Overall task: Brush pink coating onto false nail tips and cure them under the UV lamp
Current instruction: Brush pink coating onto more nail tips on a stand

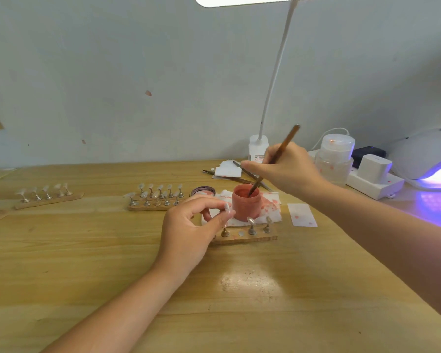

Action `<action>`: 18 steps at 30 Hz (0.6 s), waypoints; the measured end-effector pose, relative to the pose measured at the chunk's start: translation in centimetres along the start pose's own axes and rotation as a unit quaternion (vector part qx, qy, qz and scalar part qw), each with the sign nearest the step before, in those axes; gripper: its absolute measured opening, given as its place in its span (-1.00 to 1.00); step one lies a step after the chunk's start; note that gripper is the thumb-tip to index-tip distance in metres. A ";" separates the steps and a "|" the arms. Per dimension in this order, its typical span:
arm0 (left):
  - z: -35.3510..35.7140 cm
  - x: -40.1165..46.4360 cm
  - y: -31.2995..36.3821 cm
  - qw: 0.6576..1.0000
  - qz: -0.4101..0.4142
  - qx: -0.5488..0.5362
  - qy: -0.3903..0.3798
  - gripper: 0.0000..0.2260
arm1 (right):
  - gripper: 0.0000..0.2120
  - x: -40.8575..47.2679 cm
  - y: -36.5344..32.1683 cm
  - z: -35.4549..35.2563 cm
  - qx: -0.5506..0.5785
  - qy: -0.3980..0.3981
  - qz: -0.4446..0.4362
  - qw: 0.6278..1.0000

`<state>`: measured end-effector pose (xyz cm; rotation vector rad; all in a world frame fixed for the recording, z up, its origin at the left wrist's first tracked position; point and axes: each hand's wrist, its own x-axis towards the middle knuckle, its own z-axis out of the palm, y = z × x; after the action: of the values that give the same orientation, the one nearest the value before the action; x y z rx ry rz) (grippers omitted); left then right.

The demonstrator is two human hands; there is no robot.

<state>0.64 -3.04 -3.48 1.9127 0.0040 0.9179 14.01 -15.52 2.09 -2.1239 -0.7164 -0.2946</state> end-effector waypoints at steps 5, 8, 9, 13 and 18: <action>-0.1 0.0 0.4 1.000 -0.009 -0.022 0.004 -0.95 | -0.58 0.1 -0.4 1.4 -0.086 -0.077 -0.001 0.993; -0.1 0.0 0.3 1.000 -0.011 -0.026 0.002 -0.94 | -0.58 0.1 -0.6 1.4 -0.087 -0.079 -0.002 0.993; -0.1 0.0 0.3 1.000 -0.012 -0.028 0.002 -0.94 | -0.58 0.2 -0.6 1.1 -0.068 -0.071 0.003 0.995; -0.1 0.0 0.1 0.999 -0.014 -0.035 -0.003 -0.93 | -0.59 0.7 -0.4 -0.6 0.013 -0.026 0.040 0.999; 0.0 0.0 0.3 0.999 -0.015 -0.034 -0.003 -0.93 | -0.58 0.8 0.7 -1.5 0.050 -0.005 0.066 0.997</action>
<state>0.55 -3.14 -3.24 1.8478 -0.0020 0.8818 15.11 -16.69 2.91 -2.0674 -0.5814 -0.1738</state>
